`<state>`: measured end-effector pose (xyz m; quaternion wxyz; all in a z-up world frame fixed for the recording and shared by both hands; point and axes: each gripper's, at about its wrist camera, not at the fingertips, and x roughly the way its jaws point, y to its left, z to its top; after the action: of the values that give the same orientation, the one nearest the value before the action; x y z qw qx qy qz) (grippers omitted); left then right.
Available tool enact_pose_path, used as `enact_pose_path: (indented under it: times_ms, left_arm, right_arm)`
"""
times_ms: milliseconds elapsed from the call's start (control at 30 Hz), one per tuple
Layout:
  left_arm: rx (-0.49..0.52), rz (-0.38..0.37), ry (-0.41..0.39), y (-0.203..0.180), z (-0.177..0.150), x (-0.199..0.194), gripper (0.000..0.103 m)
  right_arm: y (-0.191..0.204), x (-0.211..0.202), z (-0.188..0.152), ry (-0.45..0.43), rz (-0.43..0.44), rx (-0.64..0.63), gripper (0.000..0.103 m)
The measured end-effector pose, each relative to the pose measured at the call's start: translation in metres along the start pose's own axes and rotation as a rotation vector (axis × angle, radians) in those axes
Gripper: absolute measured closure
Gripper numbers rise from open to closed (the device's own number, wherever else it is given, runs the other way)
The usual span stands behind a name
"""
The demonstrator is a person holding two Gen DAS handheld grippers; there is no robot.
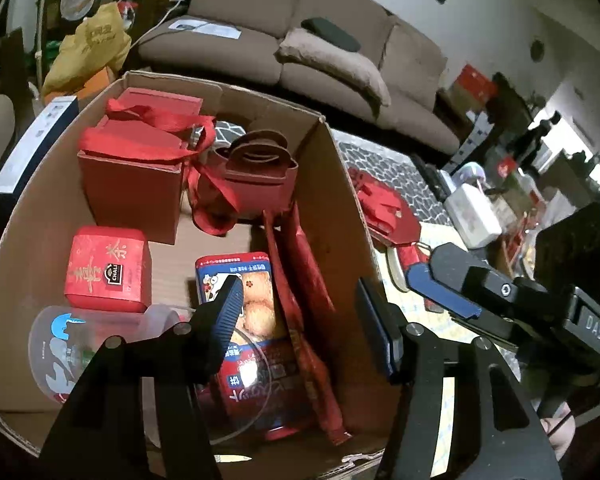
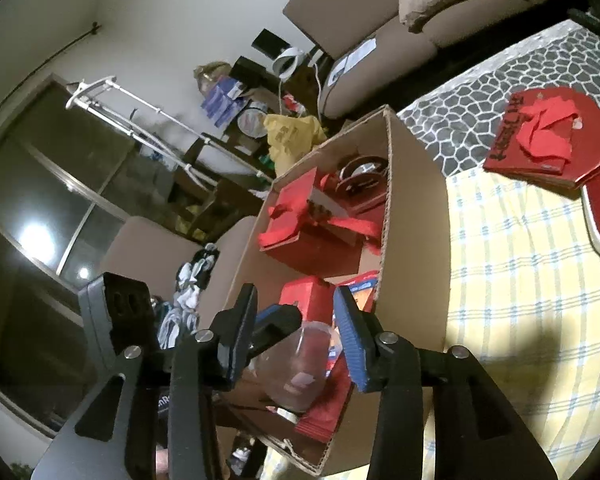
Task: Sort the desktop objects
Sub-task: 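Withdraw both tools from the box back over the bed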
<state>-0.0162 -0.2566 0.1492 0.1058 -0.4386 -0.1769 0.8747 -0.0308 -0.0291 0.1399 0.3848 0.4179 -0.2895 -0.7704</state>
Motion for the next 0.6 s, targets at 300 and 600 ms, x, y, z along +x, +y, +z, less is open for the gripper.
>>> enact_pose_path:
  times_ms: [300,600]
  left_arm:
    - [0.022,0.006,0.0,-0.013,-0.001,-0.002,0.039]
    - [-0.002,-0.023,-0.035,-0.028,0.002,-0.009,0.011]
  right_arm:
    - [-0.003,-0.013,0.006,-0.012,-0.091,-0.062,0.036]
    - [-0.023,-0.025,0.004,-0.008,-0.234,-0.114,0.015]
